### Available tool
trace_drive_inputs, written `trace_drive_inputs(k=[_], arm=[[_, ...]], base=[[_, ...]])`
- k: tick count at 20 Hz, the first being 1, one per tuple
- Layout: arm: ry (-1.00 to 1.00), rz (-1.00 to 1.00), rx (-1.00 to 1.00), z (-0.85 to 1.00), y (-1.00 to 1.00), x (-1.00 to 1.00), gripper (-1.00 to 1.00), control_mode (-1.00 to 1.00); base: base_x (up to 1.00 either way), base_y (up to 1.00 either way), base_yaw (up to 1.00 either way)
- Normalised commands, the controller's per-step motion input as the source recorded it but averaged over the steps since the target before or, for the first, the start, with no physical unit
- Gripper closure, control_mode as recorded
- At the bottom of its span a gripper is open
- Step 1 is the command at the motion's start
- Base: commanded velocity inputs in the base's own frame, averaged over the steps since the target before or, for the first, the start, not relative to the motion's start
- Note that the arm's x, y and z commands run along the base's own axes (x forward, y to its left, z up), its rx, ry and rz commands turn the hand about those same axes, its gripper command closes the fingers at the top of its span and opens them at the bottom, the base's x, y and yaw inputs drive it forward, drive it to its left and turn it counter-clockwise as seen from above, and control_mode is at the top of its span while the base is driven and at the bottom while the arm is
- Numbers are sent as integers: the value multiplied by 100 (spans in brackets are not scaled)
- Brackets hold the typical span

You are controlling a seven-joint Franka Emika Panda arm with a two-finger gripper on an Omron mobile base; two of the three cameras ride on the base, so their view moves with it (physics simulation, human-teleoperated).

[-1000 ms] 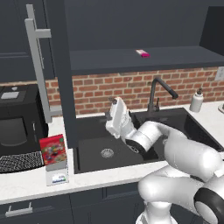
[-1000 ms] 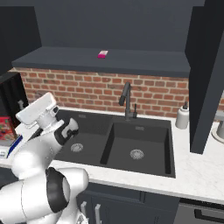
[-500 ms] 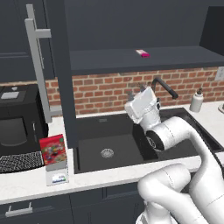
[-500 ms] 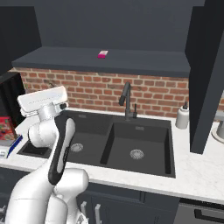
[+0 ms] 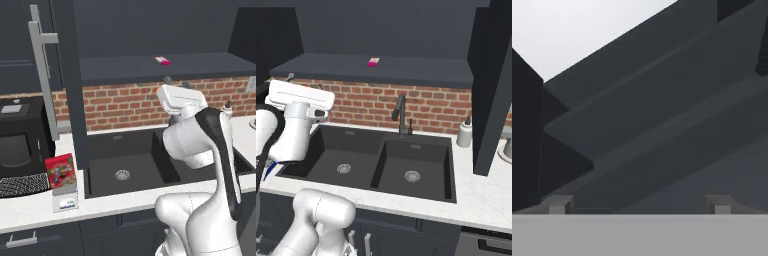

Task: Pick the cereal and place it on the digital scale for weighing, and close the cabinet.

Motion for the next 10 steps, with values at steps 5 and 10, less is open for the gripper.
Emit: trace_drive_inputs(k=[5, 10], arm=[[22, -19, 1, 1, -70, -14, -100, -100], [1, -3, 7, -22, -89, -16, -100, -100]], base=[[0, 0, 0], [0, 0, 0]])
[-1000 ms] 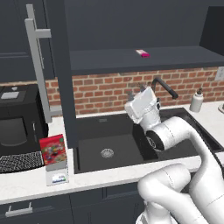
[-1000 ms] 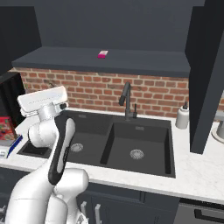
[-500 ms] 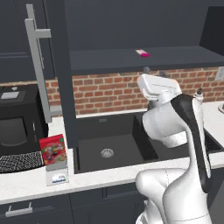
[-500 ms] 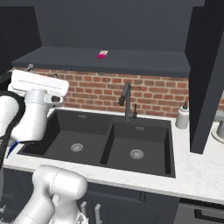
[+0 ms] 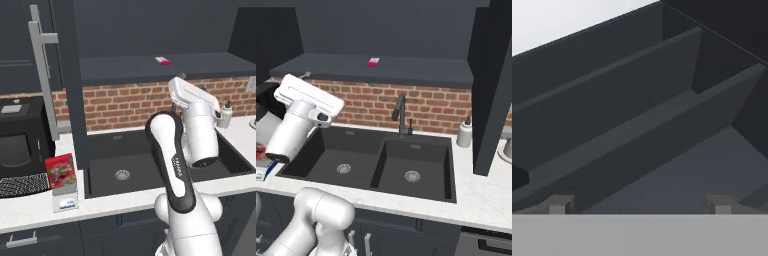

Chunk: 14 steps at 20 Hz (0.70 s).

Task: Pick the cereal and place it on the digital scale for weighing, and close the cabinet.

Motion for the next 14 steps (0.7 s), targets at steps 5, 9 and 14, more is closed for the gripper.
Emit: trace_drive_inputs(k=[5, 9, 14], arm=[[0, 2, 4, -3, -98, -27, -100, -100], [13, 1, -7, 0, -61, -40, -100, -100], [18, 0, -20, -5, -68, -29, -100, -100]], base=[[0, 0, 0], [0, 0, 0], [0, 0, 0]])
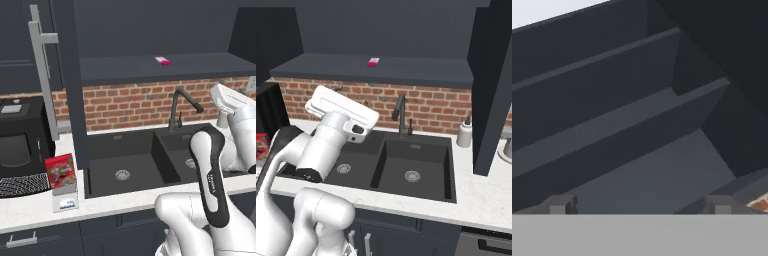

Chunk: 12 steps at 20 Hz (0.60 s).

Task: Pick the cereal and place it on the digital scale for weighing, and close the cabinet.

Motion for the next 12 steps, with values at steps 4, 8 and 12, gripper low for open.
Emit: trace_drive_inputs(k=[4, 8, 12], arm=[[7, 0, -25, -14, -59, -19, -100, -100], [0, 0, -22, -2, -68, -22, -100, -100], [-15, -5, -14, -14, -63, -16, -100, -100]], base=[[0, 0, 0], [0, 0, 0], [0, 0, 0]])
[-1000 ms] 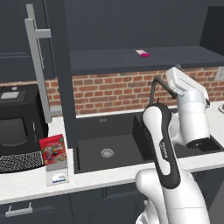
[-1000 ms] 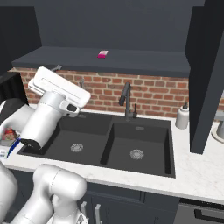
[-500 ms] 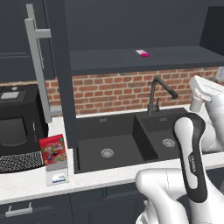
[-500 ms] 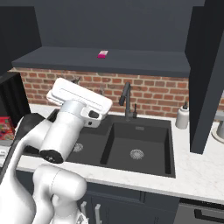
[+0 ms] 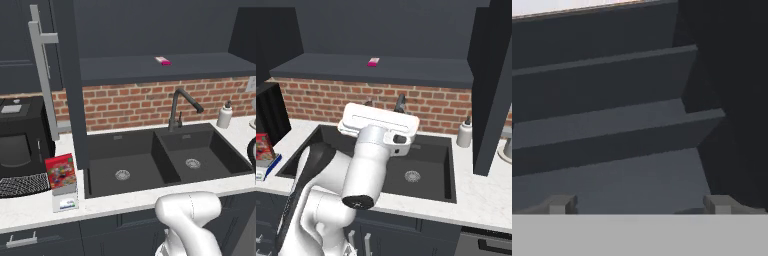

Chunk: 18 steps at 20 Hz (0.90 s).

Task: Pick the cereal and place it on the digital scale for weighing, and close the cabinet.

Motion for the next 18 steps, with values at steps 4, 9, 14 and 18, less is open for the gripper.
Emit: trace_drive_inputs(k=[4, 9, 14, 18], arm=[[-30, -11, -1, -31, -22, 0, -100, -100], [-23, -6, 0, -42, 0, 1, -100, -100], [-14, -2, 0, -41, 0, 8, -100, -100], [-1, 1, 0, -29, -13, 26, -100, -100]], base=[[0, 0, 0], [0, 0, 0], [0, 0, 0], [0, 0, 0]])
